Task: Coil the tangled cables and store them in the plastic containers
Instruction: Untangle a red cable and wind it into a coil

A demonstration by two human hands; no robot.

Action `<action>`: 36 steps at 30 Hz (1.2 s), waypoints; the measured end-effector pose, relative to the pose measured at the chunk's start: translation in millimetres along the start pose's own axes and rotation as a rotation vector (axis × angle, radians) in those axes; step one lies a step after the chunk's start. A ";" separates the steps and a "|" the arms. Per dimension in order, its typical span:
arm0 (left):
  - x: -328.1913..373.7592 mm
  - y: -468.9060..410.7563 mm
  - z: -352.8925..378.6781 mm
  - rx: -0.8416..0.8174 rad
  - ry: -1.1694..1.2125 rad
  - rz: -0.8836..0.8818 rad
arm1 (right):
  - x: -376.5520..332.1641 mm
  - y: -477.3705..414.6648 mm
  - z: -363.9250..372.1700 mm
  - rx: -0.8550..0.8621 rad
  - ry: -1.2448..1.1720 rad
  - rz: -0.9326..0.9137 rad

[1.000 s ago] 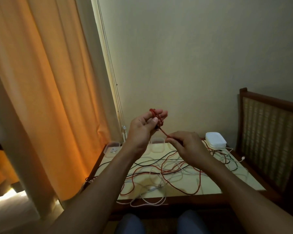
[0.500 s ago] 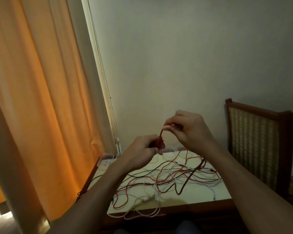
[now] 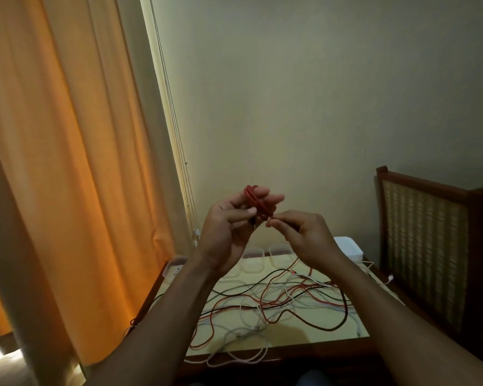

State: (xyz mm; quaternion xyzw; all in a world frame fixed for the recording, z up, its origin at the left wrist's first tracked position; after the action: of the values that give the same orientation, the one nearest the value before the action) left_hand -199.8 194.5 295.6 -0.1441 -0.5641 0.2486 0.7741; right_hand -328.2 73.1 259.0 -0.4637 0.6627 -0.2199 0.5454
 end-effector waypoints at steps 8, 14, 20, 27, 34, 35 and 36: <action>0.8 -8.6 -10.9 0.186 -0.631 0.230 | -1.9 17.3 -11.5 -0.092 0.262 -0.149; -3.0 -13.2 -26.3 0.105 -1.197 0.332 | -9.4 4.4 -38.5 -0.005 0.363 -0.233; -17.4 -11.6 -16.3 -0.081 -1.272 0.070 | -17.4 -18.4 -39.3 0.044 0.352 -0.305; -16.3 -6.8 -19.3 -0.213 -0.810 -0.208 | -6.6 -24.7 -27.4 0.092 0.137 -0.144; -18.4 -2.9 -21.2 -0.204 -0.336 -0.225 | 9.8 -18.2 -9.9 -0.073 -0.058 0.031; -17.7 -3.0 -21.7 -0.188 -0.284 -0.212 | 11.3 -16.1 -7.1 -0.112 -0.073 0.044; -16.9 -3.0 -21.7 -0.172 -0.234 -0.202 | 12.3 -13.5 -4.1 -0.149 -0.088 0.054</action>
State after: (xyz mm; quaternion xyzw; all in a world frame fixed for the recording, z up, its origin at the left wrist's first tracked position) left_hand -182.7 184.0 276.5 -0.1226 -0.6810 0.1357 0.7091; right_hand -326.6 55.4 264.7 -0.4942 0.6646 -0.1348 0.5439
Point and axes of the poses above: each hand's wrist, its own y-axis away from the middle knuckle, its own z-axis out of the palm, x = y × z, the point moved 2 cm from there along -y, towards the middle knuckle, and after that the axes turned 5 degrees about x, right-handed, at the moved point
